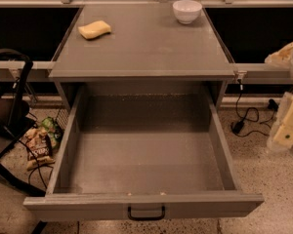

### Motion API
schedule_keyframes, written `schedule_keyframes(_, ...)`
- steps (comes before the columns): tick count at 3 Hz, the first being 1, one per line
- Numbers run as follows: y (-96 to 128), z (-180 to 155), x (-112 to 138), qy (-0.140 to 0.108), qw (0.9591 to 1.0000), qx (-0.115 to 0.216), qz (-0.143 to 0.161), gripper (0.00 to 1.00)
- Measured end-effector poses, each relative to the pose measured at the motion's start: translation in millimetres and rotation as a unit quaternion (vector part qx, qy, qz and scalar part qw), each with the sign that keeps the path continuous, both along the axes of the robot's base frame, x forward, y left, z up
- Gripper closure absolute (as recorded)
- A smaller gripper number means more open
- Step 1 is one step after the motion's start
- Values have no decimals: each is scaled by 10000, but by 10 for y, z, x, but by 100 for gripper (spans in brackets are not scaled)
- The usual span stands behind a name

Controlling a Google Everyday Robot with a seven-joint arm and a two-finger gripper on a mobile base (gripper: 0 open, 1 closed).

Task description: Close top drawer

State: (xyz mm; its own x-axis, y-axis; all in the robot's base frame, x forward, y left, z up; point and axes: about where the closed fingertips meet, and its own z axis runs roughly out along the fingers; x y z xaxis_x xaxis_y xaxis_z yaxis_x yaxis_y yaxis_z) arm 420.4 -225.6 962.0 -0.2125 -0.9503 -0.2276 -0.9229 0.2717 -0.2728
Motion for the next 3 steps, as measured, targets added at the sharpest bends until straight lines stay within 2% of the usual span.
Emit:
schedule_keyframes(1, -202, -307, -359, -204, 9995, 160, -162, 17)
schedule_keyframes(2, -598, -1121, -790, -232, 9960, 457, -729, 47)
schedule_keyframes(3, -809, -2152, -1221, 40, 9887, 1009, -1109, 72)
